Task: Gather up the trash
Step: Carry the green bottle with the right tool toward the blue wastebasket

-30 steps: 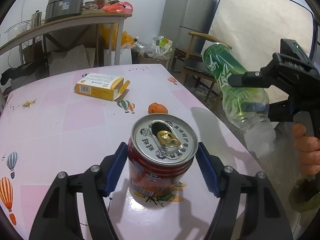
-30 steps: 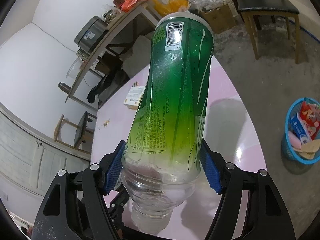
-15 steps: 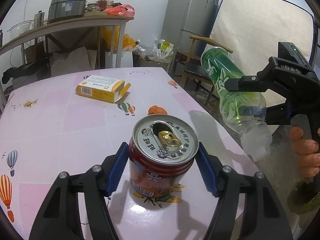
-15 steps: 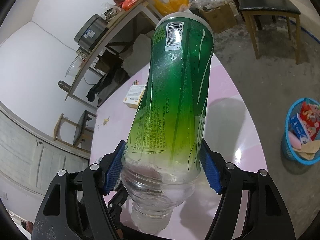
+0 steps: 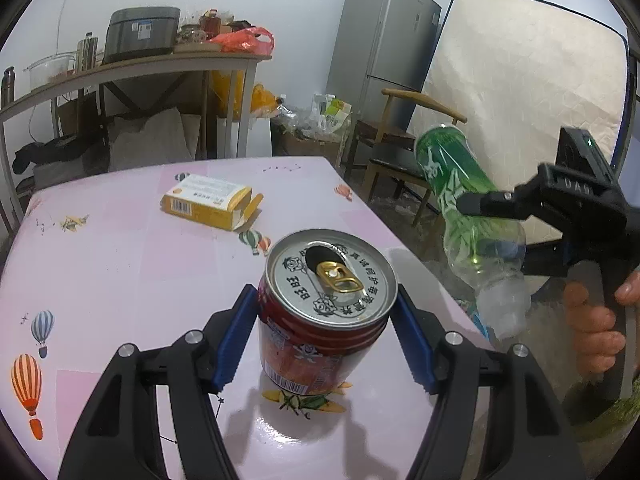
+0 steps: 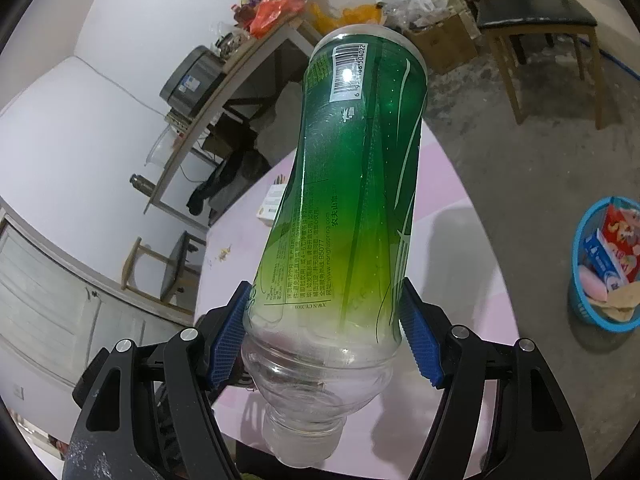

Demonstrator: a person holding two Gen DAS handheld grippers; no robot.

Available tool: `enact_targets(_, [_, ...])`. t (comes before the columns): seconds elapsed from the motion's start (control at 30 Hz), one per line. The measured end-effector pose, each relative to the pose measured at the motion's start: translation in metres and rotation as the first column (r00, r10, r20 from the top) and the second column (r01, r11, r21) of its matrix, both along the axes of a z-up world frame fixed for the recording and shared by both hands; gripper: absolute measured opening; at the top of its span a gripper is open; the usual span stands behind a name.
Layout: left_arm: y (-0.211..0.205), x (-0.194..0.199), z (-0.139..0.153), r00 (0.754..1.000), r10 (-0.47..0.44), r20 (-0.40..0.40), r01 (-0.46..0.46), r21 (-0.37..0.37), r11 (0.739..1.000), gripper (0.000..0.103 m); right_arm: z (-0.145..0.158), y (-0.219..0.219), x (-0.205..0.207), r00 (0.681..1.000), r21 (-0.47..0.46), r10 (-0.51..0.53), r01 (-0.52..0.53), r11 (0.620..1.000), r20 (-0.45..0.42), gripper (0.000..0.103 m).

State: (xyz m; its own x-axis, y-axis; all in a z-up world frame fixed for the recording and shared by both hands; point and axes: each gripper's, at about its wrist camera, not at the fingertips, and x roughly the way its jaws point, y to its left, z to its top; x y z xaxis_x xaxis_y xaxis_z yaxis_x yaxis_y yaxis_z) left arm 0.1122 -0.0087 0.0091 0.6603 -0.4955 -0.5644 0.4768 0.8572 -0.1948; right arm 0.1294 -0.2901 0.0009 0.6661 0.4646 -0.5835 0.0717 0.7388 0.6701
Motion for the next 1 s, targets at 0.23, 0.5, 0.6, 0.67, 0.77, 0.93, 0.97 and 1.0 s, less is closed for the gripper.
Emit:
enact_targets(0.23, [-0.010,-0.003,0.010,1.000,0.003,0.005,-0.003,-0.016,1.000,0.065,0.001,-0.014,-0.011,1.000,0.009,-0.015,0.014,1.000,0.008,0.067])
enact_targets(0.5, [-0.029,-0.006,0.026,0.999,-0.028,0.020,0.028,-0.027,0.999,0.065,0.004,-0.030,-0.023,0.998,0.027,-0.062,0.061,0.998,0.030,0.067])
enact_targets(0.6, [-0.044,-0.006,0.034,0.998,-0.056,0.026,0.057,-0.031,0.998,0.065,0.004,-0.046,-0.034,0.994,0.034,-0.099,0.098,0.995,0.037,0.067])
enact_targets(0.67, [-0.056,-0.006,0.040,0.996,-0.084,0.030,0.085,-0.034,0.996,0.065,0.004,-0.060,-0.046,0.989,0.038,-0.140,0.138,0.990,0.043,0.067])
enact_targets(0.77, [-0.076,-0.005,0.049,0.990,-0.136,0.029,0.137,-0.041,0.990,0.065,0.004,-0.084,-0.066,0.976,0.036,-0.213,0.211,0.977,0.050,0.067])
enact_targets(0.93, [-0.132,0.008,0.056,0.963,-0.267,-0.024,0.265,-0.068,0.962,0.065,-0.007,-0.134,-0.112,0.927,0.029,-0.373,0.372,0.928,0.036,0.067])
enact_targets(0.97, [-0.149,0.013,0.054,0.953,-0.300,-0.049,0.295,-0.077,0.952,0.065,-0.013,-0.143,-0.120,0.915,0.029,-0.403,0.402,0.915,0.024,0.067])
enact_targets(1.0, [-0.163,0.016,0.052,0.943,-0.326,-0.071,0.321,-0.082,0.944,0.065,-0.019,-0.150,-0.126,0.906,0.029,-0.423,0.423,0.906,0.012,0.068])
